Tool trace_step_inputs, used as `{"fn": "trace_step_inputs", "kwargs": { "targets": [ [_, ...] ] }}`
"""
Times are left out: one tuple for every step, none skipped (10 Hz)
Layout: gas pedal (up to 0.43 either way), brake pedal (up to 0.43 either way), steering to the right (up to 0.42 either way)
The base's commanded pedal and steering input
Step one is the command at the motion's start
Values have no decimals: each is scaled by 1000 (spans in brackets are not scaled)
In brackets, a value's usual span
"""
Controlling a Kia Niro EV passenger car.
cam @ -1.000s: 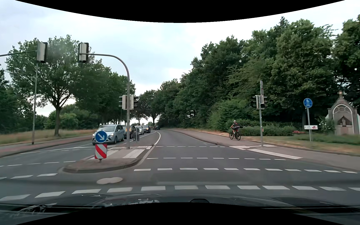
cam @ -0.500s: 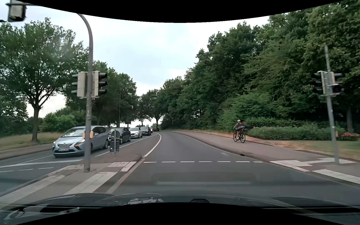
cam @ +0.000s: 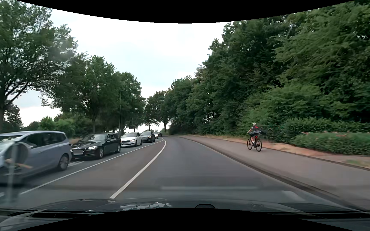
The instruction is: Follow the waypoints while adhering to traffic rules and regulations
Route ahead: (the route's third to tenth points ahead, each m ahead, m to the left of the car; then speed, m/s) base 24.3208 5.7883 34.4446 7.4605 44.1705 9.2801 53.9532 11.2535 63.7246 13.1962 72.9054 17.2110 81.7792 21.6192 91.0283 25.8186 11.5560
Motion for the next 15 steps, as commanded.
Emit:
{"fn": "trace_step_inputs", "kwargs": {
  "targets": [
    [150,0,-27],
    [150,0,-27],
    [150,0,-26],
    [150,0,-23],
    [150,0,-18],
    [150,0,-17],
    [150,0,-18],
    [150,0,-18],
    [150,0,-19],
    [150,0,-19],
    [150,0,-21],
    [138,0,-23],
    [138,0,-23],
    [138,0,-23],
    [130,0,-23]
  ]
}}
